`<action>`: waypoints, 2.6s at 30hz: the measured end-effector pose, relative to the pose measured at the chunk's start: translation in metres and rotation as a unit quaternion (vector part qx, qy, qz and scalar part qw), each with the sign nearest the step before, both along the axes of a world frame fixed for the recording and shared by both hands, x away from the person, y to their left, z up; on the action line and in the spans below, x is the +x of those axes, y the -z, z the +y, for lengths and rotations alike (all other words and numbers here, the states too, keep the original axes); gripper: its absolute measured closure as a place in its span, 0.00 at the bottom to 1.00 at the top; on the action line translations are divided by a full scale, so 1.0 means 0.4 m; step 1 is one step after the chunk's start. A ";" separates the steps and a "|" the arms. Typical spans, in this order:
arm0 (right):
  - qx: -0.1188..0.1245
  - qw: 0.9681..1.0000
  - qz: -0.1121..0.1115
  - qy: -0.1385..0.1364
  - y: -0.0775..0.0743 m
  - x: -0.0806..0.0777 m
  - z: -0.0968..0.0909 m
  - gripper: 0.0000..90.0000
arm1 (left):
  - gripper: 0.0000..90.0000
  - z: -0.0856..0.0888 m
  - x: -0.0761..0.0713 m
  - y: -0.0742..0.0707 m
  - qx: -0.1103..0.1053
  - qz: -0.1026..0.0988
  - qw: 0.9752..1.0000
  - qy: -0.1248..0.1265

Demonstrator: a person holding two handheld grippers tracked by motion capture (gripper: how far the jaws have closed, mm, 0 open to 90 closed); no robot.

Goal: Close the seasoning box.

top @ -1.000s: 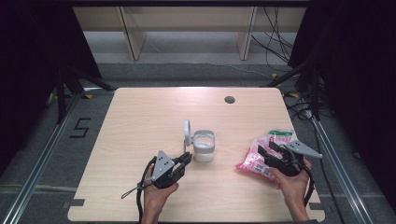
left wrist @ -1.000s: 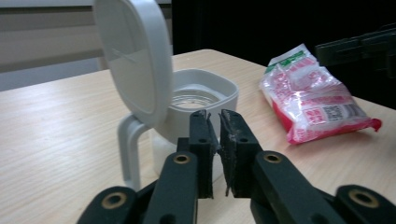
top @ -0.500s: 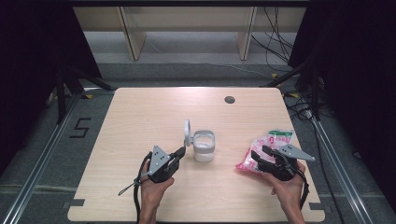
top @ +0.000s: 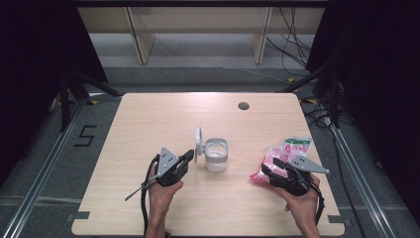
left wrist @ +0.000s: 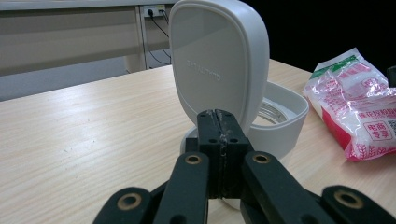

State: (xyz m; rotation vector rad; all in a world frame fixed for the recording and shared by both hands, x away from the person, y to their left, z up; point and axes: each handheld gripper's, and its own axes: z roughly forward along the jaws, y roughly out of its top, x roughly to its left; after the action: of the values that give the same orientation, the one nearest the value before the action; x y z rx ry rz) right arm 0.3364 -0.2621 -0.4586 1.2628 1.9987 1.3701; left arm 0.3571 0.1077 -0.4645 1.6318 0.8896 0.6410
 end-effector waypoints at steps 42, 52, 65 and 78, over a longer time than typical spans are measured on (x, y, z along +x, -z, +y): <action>-0.009 0.999 0.008 -0.038 0.020 -0.054 0.048 0.48 | 0.99 0.003 0.067 -0.016 0.024 0.009 1.000 0.000; 0.000 0.999 0.020 -0.047 0.020 -0.067 0.052 0.46 | 0.99 -0.003 0.070 -0.022 0.033 0.006 0.999 0.004; 0.012 0.999 0.025 -0.041 0.020 -0.083 0.053 0.46 | 0.99 -0.013 0.069 -0.031 0.038 0.002 0.999 0.011; 0.016 0.999 0.031 -0.037 0.019 -0.093 0.048 0.46 | 0.98 -0.013 0.059 -0.041 0.038 -0.008 0.999 0.010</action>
State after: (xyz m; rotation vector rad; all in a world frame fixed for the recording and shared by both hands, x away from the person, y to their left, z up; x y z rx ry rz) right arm 0.2991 -0.2429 -0.4664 1.2703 2.0923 1.4181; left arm 0.3808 0.1027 -0.4479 1.6982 0.8453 0.6803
